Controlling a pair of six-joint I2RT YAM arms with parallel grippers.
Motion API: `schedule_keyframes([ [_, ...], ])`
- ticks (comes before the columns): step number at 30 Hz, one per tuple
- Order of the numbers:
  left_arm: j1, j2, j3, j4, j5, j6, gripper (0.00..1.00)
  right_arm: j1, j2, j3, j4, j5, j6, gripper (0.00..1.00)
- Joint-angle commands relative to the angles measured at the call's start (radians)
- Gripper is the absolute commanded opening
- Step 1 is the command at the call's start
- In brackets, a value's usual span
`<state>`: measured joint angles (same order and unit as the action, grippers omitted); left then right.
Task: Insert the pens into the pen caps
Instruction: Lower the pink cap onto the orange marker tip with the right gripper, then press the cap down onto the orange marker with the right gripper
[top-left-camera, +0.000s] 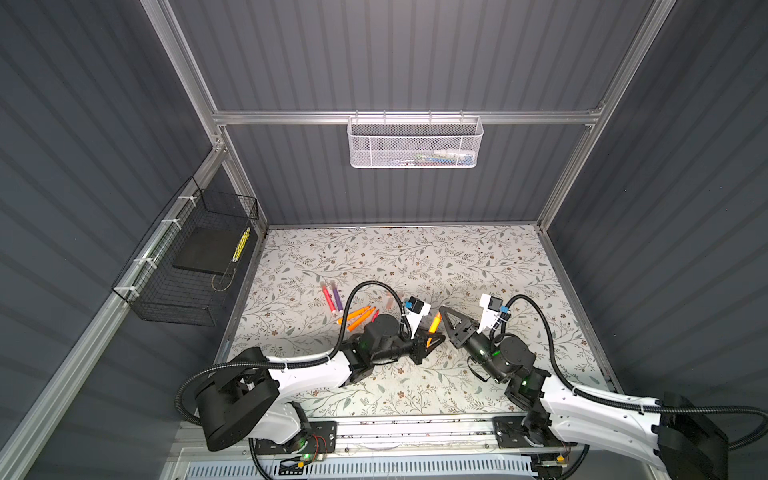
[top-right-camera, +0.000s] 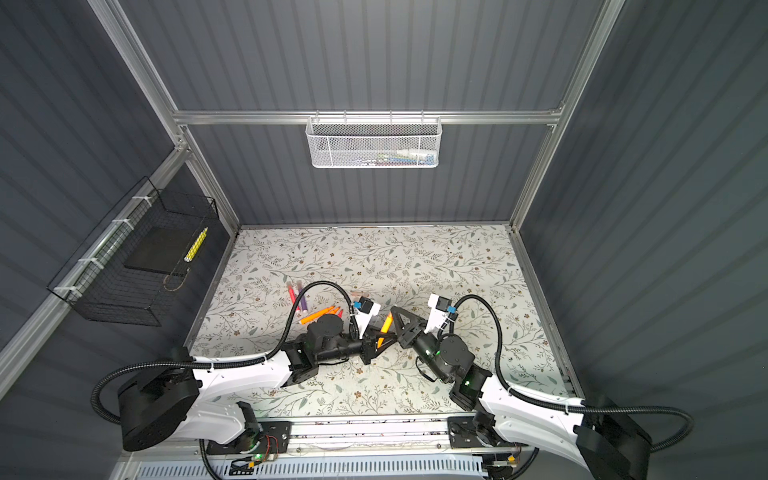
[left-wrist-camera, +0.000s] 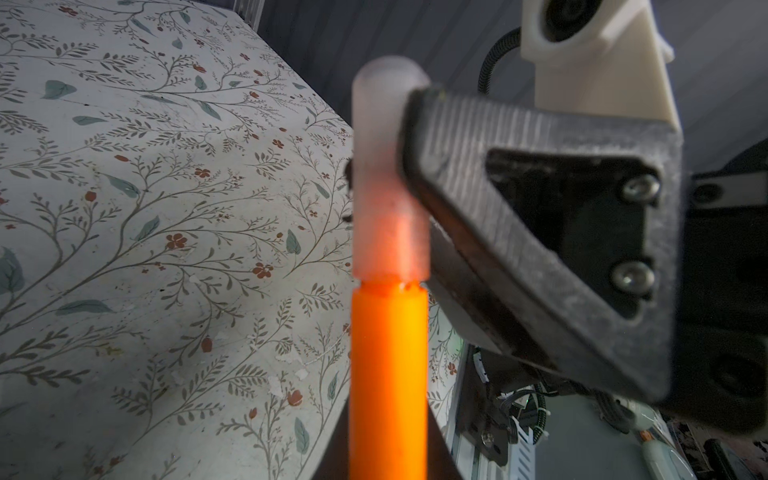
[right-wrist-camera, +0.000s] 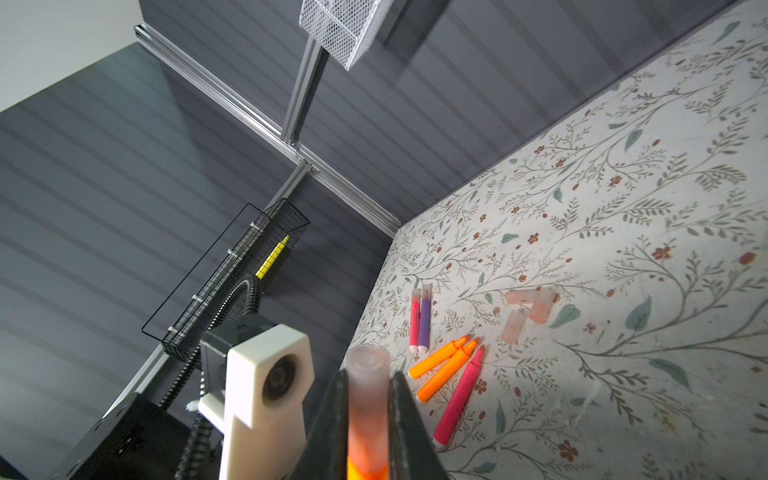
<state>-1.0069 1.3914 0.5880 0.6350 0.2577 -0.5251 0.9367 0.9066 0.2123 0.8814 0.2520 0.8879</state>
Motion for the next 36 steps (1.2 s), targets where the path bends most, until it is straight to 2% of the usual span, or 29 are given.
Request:
schedule_keyframes([
  [1,0.014,-0.035,0.020,0.101,0.018,-0.003,0.00,0.043,-0.003,-0.029,0.054,-0.155,-0.042,0.01],
  [9,0.014,-0.063,0.000,0.093,0.018,0.016,0.00,0.050,-0.041,-0.033,0.009,-0.124,-0.082,0.16],
  [10,0.014,-0.067,-0.001,0.087,0.015,0.020,0.00,0.050,-0.051,-0.032,-0.003,-0.118,-0.085,0.20],
  [13,0.014,-0.080,-0.012,0.071,0.001,0.041,0.00,0.049,-0.087,-0.033,-0.039,-0.106,-0.101,0.40],
  [17,0.014,-0.103,-0.029,0.040,-0.028,0.083,0.00,0.050,-0.154,-0.037,-0.093,-0.081,-0.120,0.55],
  [25,0.000,-0.130,-0.071,-0.025,-0.065,0.201,0.00,0.050,-0.328,-0.040,-0.234,-0.009,-0.161,0.68],
  [29,-0.067,-0.120,-0.083,-0.063,-0.147,0.280,0.00,0.048,-0.405,-0.019,-0.342,0.069,-0.173,0.74],
  [32,-0.117,-0.095,-0.084,-0.060,-0.203,0.309,0.00,0.048,-0.429,0.011,-0.433,0.133,-0.158,0.75],
  [36,-0.128,-0.053,-0.076,-0.043,-0.216,0.300,0.00,0.048,-0.396,0.035,-0.464,0.133,-0.145,0.70],
])
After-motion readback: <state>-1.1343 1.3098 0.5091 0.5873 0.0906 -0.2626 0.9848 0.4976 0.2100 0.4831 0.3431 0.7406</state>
